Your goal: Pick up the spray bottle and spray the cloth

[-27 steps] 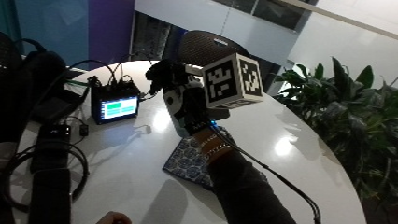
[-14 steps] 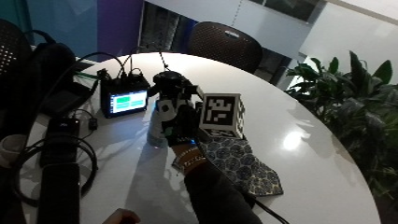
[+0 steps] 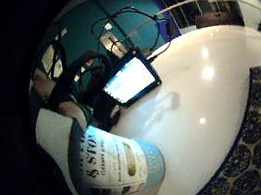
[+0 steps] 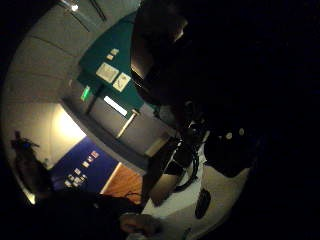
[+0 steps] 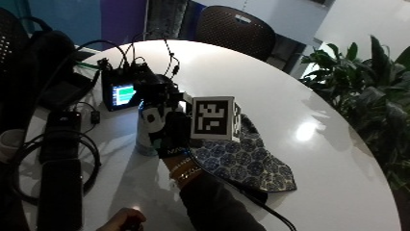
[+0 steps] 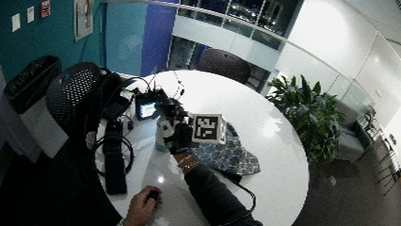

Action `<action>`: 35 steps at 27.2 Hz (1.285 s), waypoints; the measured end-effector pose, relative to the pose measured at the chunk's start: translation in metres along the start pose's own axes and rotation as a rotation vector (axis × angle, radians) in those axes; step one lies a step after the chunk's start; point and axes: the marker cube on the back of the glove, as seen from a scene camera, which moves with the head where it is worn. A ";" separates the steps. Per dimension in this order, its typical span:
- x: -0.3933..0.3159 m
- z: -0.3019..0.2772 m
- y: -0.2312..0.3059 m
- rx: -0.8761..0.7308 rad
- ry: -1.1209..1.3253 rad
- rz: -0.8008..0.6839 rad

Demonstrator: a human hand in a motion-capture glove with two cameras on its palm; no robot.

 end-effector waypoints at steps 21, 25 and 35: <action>0.011 0.001 0.015 -0.200 0.057 0.081; 0.017 -0.019 0.029 -0.311 0.179 0.110; -0.015 -0.081 0.059 -0.620 0.486 0.114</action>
